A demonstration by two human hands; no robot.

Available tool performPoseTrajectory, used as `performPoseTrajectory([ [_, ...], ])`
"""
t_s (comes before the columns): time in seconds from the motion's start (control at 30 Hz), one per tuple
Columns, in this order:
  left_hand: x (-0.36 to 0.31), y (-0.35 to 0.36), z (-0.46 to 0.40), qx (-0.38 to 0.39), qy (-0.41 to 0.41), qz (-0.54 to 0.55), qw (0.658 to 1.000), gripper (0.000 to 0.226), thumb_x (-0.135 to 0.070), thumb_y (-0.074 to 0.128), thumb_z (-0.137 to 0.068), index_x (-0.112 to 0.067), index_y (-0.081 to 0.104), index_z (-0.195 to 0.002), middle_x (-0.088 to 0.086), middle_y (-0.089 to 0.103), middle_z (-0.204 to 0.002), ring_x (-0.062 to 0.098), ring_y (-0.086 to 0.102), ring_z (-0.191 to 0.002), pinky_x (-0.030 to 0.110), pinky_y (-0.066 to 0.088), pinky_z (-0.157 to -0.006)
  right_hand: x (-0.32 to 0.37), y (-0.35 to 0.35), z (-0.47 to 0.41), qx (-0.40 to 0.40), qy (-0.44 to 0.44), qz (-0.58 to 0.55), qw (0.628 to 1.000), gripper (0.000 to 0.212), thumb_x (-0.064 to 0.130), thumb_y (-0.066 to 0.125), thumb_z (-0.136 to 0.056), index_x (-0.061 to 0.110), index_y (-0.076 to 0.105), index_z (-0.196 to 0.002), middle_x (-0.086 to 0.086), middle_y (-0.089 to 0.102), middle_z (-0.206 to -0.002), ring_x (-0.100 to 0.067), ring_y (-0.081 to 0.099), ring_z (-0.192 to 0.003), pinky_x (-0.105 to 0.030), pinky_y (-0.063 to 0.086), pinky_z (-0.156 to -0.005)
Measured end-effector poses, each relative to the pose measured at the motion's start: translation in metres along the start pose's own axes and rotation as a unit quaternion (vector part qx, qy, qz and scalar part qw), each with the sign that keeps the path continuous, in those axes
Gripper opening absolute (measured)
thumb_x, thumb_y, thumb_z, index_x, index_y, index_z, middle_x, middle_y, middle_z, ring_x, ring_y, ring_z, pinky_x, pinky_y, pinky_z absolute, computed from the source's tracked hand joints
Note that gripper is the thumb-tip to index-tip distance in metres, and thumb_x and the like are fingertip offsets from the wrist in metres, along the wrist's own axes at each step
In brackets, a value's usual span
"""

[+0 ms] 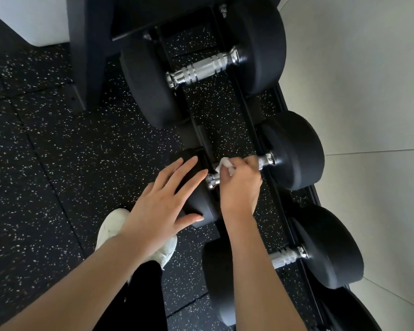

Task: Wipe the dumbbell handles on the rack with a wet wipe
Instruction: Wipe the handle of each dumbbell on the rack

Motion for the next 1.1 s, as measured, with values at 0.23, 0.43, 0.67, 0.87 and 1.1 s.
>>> performPoseTrajectory([
  [0.23, 0.000, 0.001, 0.001, -0.002, -0.001, 0.001, 1.000, 0.083, -0.054, 0.059, -0.076, -0.025, 0.027, -0.148, -0.003, 0.019, -0.157, 0.022, 0.022, -0.142, 0.049, 0.049, -0.094, -0.016, -0.024, -0.023, -0.090, 0.047, 0.019, 0.995, 0.021, 0.017, 0.056, -0.091, 0.004, 0.067, -0.105, -0.012, 0.056, -0.114, -0.035, 0.063, -0.082, -0.033, 0.044, -0.067],
  [0.43, 0.000, 0.002, 0.002, -0.003, -0.002, 0.010, 1.000, 0.083, -0.054, 0.058, -0.077, -0.027, 0.026, -0.148, -0.004, 0.017, -0.158, 0.022, 0.021, -0.143, 0.049, 0.048, -0.095, -0.020, -0.020, -0.018, -0.158, 0.126, -0.008, 0.979, 0.024, 0.018, 0.055, -0.091, 0.008, 0.063, -0.111, -0.010, 0.055, -0.121, -0.037, 0.061, -0.086, -0.030, 0.030, -0.069],
  [0.67, 0.001, 0.003, 0.002, -0.001, 0.003, 0.013, 1.000, 0.083, -0.055, 0.057, -0.078, -0.027, 0.024, -0.149, -0.004, 0.016, -0.158, 0.022, 0.020, -0.143, 0.049, 0.049, -0.093, -0.020, -0.022, -0.009, -0.278, 0.046, -0.062, 0.957, 0.013, 0.003, 0.071, -0.071, 0.005, 0.066, -0.083, -0.014, 0.065, -0.085, -0.032, 0.063, -0.054, -0.031, 0.049, -0.046],
  [0.87, 0.001, 0.003, 0.001, 0.000, 0.005, 0.012, 1.000, 0.083, -0.055, 0.058, -0.078, -0.028, 0.024, -0.149, -0.005, 0.017, -0.158, 0.022, 0.021, -0.143, 0.050, 0.048, -0.094, -0.027, -0.021, -0.010, -0.310, 0.035, -0.059, 0.948, 0.008, 0.005, 0.070, -0.074, 0.006, 0.069, -0.081, -0.012, 0.065, -0.079, -0.028, 0.063, -0.053, -0.024, 0.047, -0.046],
  [1.1, 0.001, 0.003, 0.001, 0.001, 0.003, -0.001, 1.000, 0.083, -0.056, 0.058, -0.077, -0.028, 0.024, -0.148, -0.004, 0.018, -0.157, 0.022, 0.022, -0.142, 0.048, 0.051, -0.089, -0.038, -0.011, -0.001, -0.317, 0.131, -0.237, 0.909, 0.010, 0.008, 0.069, -0.081, 0.002, 0.070, -0.089, -0.013, 0.065, -0.092, -0.015, 0.060, -0.069, -0.018, 0.049, -0.062],
])
Point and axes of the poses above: each hand's wrist, its own z-axis away from the middle knuckle, its own y-axis out of the palm, x = y × z, the point moved 5 cm from there along -z, towards the middle knuckle
